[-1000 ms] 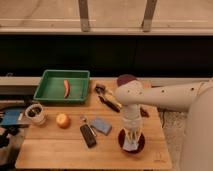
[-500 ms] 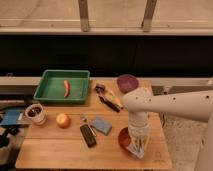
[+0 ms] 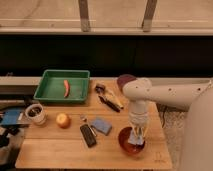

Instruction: Wipe red bowl with towel

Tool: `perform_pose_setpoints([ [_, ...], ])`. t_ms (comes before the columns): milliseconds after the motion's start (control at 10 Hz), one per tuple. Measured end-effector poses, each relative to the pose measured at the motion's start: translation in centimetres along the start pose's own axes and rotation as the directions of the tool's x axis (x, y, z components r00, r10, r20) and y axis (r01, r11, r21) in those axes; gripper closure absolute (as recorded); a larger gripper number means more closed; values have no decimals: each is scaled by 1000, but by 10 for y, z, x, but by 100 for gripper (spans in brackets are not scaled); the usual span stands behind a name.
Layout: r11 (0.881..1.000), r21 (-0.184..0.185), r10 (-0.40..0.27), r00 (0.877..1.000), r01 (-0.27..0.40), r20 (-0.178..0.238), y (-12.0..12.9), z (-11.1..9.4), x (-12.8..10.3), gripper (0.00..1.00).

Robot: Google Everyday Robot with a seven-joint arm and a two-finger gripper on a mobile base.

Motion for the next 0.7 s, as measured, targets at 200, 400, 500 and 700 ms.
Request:
perform_pose_setpoints([
  [200, 999, 2, -46, 999, 46, 23, 29, -7, -4, 100],
  [400, 995, -4, -100, 994, 100, 51, 51, -10, 8, 100],
  [500, 993, -7, -121, 991, 122, 59, 57, -10, 19, 100],
  [700, 991, -17, -132, 989, 133, 68, 59, -5, 41, 100],
])
